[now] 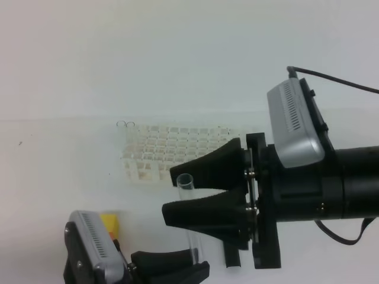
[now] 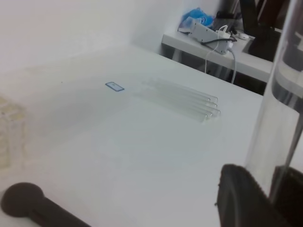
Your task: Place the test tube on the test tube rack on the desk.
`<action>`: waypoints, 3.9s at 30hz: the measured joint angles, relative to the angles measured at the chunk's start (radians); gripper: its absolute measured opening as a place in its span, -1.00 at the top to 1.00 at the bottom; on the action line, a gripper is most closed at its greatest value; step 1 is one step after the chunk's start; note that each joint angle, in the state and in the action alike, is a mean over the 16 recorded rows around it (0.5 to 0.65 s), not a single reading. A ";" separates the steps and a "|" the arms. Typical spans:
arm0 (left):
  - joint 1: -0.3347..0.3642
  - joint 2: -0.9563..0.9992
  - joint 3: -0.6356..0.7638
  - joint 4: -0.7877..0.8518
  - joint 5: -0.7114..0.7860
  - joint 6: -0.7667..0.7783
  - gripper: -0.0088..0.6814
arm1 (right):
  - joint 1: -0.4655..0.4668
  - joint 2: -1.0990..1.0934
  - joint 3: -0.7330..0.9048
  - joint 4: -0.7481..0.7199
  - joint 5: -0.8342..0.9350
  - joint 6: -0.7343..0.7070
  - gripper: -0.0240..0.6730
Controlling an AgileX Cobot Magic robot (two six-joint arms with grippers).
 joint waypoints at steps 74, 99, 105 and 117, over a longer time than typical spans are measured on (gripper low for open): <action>0.000 -0.037 0.003 -0.001 -0.071 -0.391 0.98 | 0.000 -0.383 -0.039 -0.871 -0.245 0.531 0.58; 0.525 -0.811 0.003 0.559 0.060 -0.390 0.98 | 0.000 -0.305 -0.034 -0.877 -0.292 0.533 0.58; 0.618 -0.931 0.003 0.662 0.054 -0.389 0.98 | 0.000 -0.262 -0.033 -0.874 -0.305 0.532 0.58; 0.659 -0.995 0.003 0.848 0.087 -0.388 0.98 | 0.000 -0.242 -0.032 -0.862 -0.323 0.527 0.58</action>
